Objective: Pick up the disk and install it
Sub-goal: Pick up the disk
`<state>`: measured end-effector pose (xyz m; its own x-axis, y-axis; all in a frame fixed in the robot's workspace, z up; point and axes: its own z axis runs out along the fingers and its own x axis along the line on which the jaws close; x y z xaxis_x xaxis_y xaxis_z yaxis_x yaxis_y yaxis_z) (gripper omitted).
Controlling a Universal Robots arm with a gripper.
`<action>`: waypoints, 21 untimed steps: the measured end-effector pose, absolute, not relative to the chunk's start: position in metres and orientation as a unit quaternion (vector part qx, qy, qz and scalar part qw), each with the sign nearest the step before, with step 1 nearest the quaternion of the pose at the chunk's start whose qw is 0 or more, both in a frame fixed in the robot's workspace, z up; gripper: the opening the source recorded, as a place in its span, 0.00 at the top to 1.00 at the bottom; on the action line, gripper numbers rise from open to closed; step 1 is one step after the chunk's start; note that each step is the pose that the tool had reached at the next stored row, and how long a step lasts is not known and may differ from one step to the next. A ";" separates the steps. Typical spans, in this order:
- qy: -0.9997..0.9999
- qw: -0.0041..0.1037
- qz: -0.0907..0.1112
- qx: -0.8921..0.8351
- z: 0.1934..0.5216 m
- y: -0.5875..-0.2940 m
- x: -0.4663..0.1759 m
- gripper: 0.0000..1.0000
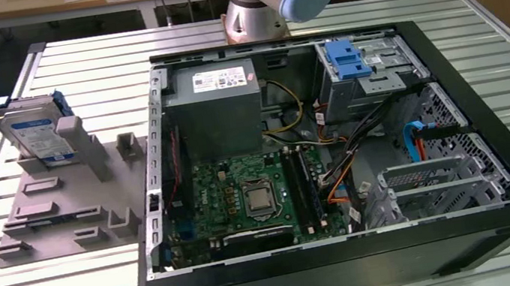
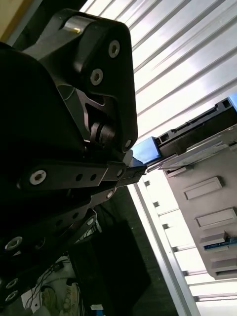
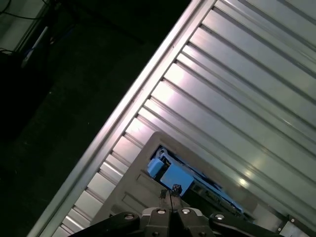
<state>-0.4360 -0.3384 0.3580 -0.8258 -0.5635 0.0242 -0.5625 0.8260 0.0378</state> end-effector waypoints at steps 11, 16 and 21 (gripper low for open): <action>-0.944 0.017 -0.014 0.328 0.358 -0.338 -0.437 0.89; -0.939 0.018 -0.014 0.342 0.358 -0.338 -0.437 0.89; -0.934 0.018 -0.013 0.356 0.358 -0.338 -0.437 0.89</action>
